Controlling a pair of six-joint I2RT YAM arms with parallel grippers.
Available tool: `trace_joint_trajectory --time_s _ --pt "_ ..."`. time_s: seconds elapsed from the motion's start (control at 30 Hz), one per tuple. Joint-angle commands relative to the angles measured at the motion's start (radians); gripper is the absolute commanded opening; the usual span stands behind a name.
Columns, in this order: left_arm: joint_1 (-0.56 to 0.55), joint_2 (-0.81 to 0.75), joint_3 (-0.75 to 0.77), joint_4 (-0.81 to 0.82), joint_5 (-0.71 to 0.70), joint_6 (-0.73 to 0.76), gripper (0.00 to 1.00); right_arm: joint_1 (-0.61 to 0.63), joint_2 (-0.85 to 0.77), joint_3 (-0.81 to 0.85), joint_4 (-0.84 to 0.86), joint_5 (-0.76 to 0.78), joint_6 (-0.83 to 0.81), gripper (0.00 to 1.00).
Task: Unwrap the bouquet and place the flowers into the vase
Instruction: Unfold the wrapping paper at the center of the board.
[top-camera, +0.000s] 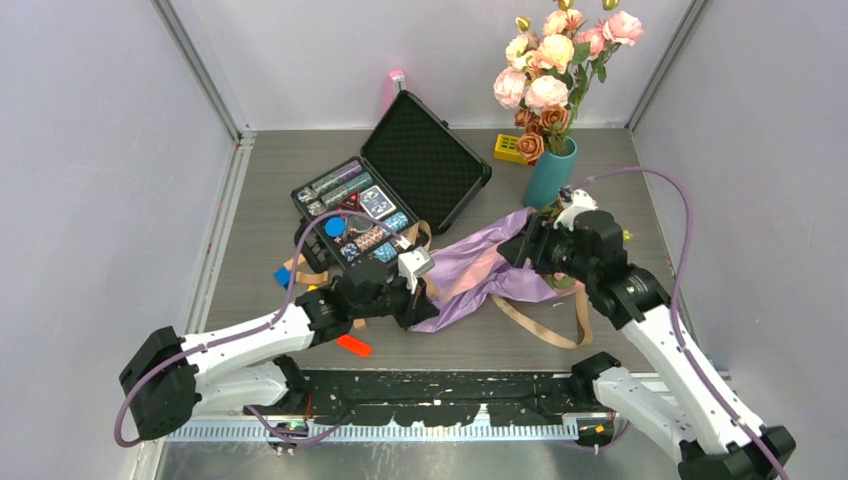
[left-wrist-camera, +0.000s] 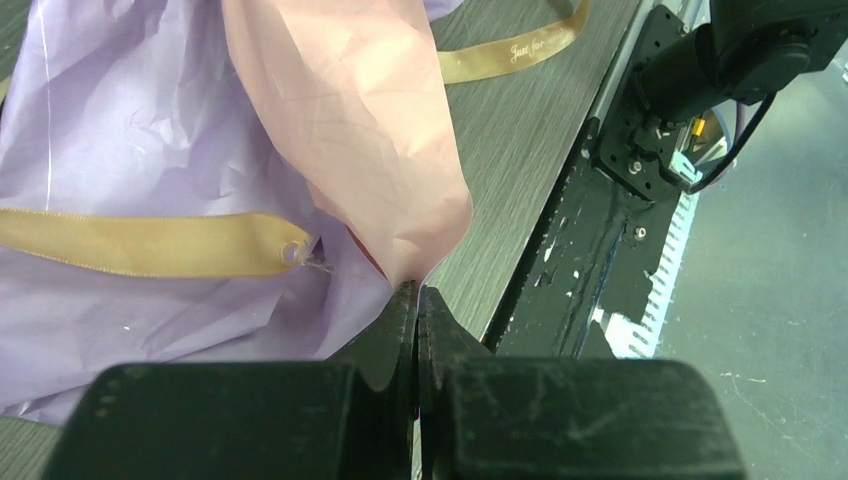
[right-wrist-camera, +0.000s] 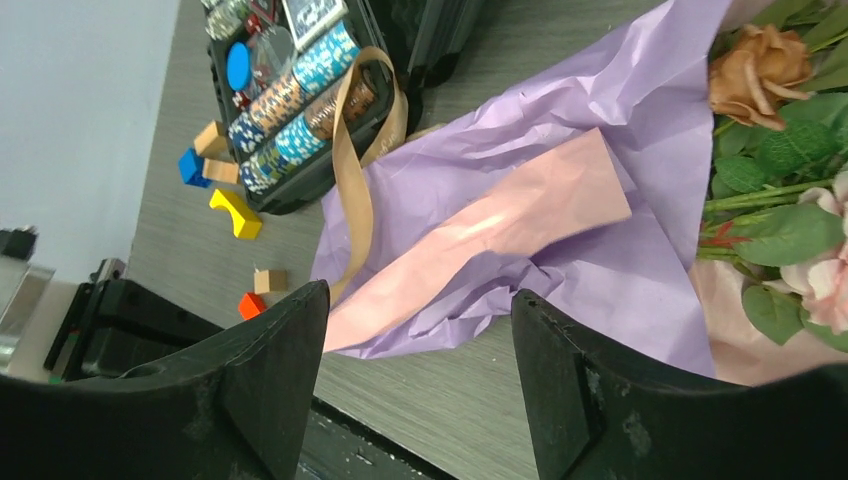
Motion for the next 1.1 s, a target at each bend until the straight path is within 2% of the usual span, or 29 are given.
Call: trace_joint_trajectory --time_s 0.0,0.1,0.13,0.2,0.37,0.57,0.63,0.77,0.8,0.83,0.87,0.9,0.97,1.07 --pt "-0.015 -0.038 -0.027 -0.012 -0.057 0.036 0.00 0.018 0.085 0.038 0.082 -0.050 -0.057 0.73" --pt "-0.018 -0.044 -0.045 -0.009 -0.051 0.027 0.00 0.060 0.126 0.019 0.078 0.073 -0.052 0.73" --pt "-0.020 -0.044 -0.052 -0.003 -0.047 0.023 0.00 0.079 0.134 0.012 0.073 0.146 -0.022 0.73" --pt "-0.023 -0.040 -0.060 0.005 -0.046 0.016 0.00 0.095 0.141 -0.019 0.099 0.189 0.032 0.73" --pt "-0.030 -0.030 -0.062 0.010 -0.038 0.019 0.00 0.125 0.173 -0.131 0.235 0.161 0.197 0.74" --pt "-0.033 -0.035 -0.068 0.010 -0.038 0.019 0.00 0.170 0.252 -0.154 0.320 0.193 0.272 0.73" --pt "-0.035 -0.039 -0.071 0.010 -0.039 0.019 0.00 0.174 0.268 -0.154 0.331 0.195 0.282 0.68" --pt "-0.034 -0.058 -0.085 -0.007 -0.091 0.014 0.00 0.174 0.265 -0.140 0.317 0.174 0.280 0.48" --pt "-0.035 -0.065 -0.089 -0.008 -0.100 0.009 0.00 0.176 0.263 -0.131 0.304 0.170 0.277 0.38" --pt "-0.034 -0.073 -0.093 -0.007 -0.103 0.000 0.02 0.176 0.257 -0.125 0.275 0.167 0.272 0.33" --pt "-0.035 -0.082 -0.097 -0.004 -0.104 -0.011 0.05 0.177 0.252 -0.117 0.257 0.166 0.269 0.21" --pt "-0.035 -0.092 -0.100 0.001 -0.100 -0.024 0.09 0.177 0.240 -0.114 0.225 0.167 0.263 0.13" --pt "-0.035 -0.107 -0.099 -0.001 -0.087 -0.042 0.21 0.177 0.211 -0.112 0.173 0.171 0.257 0.03" --pt "-0.035 -0.129 -0.080 -0.030 -0.065 -0.062 0.47 0.178 0.163 -0.110 0.102 0.174 0.256 0.00"
